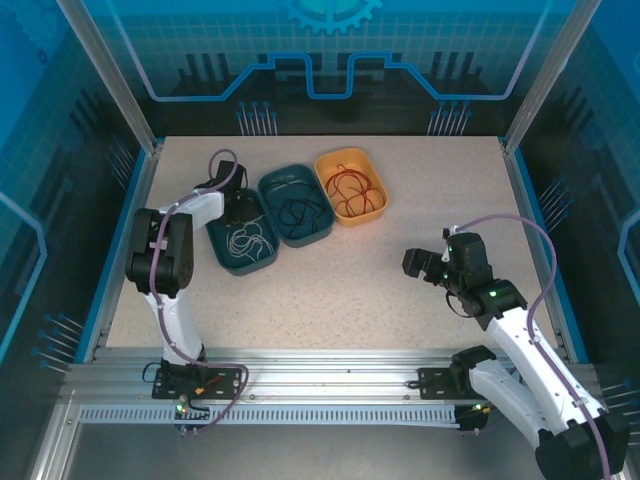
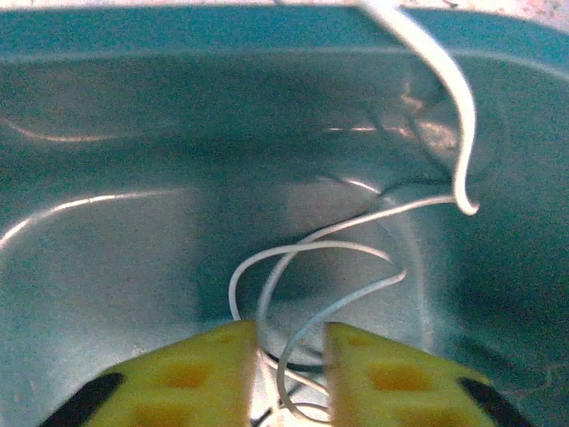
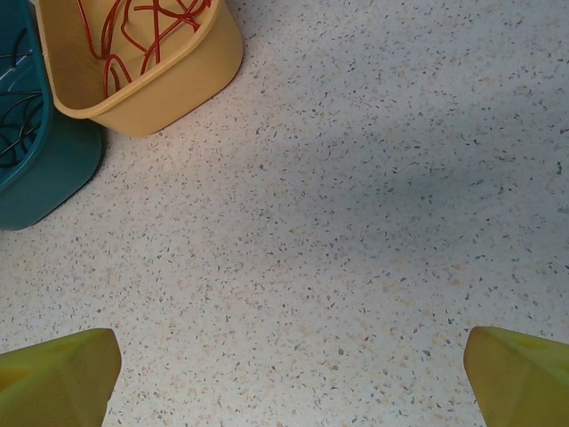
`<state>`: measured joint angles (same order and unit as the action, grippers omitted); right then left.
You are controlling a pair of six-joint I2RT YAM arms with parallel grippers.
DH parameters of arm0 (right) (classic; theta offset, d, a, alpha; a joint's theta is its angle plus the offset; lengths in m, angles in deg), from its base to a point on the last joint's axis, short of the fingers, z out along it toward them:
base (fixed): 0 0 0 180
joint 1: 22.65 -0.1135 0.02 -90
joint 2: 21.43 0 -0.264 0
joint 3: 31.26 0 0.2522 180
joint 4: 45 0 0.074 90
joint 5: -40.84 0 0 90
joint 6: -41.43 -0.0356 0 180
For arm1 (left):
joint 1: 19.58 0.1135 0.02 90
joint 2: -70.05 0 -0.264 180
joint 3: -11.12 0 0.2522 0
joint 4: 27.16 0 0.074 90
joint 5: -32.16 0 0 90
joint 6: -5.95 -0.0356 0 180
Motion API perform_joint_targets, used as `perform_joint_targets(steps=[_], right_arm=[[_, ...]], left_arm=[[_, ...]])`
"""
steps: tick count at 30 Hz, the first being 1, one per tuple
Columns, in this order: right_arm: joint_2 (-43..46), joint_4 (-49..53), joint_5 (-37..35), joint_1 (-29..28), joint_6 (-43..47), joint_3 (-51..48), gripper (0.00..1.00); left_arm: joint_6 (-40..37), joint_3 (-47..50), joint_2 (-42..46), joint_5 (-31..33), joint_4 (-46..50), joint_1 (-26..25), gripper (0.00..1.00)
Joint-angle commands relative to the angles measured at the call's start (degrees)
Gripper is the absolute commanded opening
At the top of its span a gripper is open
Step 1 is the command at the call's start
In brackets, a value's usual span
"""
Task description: Untangle the cables
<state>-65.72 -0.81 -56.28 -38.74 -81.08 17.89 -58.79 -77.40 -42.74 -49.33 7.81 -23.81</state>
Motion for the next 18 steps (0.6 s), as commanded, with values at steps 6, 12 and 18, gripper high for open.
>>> perform_joint_targets(steps=[6,12,18], right_arm=[[-0.37,-0.49,-0.90,-0.15,-0.40,0.54,1.00],[-0.29,-0.82,-0.61,-0.14,-0.45,0.26,1.00],[0.46,-0.73,-0.79,-0.16,-0.47,-0.16,1.00]], left_arm=[[-0.28,0.91,4.19,1.21,-0.14,0.21,0.00],[-0.88,4.02,11.29,2.16,-2.40,0.10,0.00],[-2.17,5.12,17.62,3.09,-1.63,-0.99,0.00]])
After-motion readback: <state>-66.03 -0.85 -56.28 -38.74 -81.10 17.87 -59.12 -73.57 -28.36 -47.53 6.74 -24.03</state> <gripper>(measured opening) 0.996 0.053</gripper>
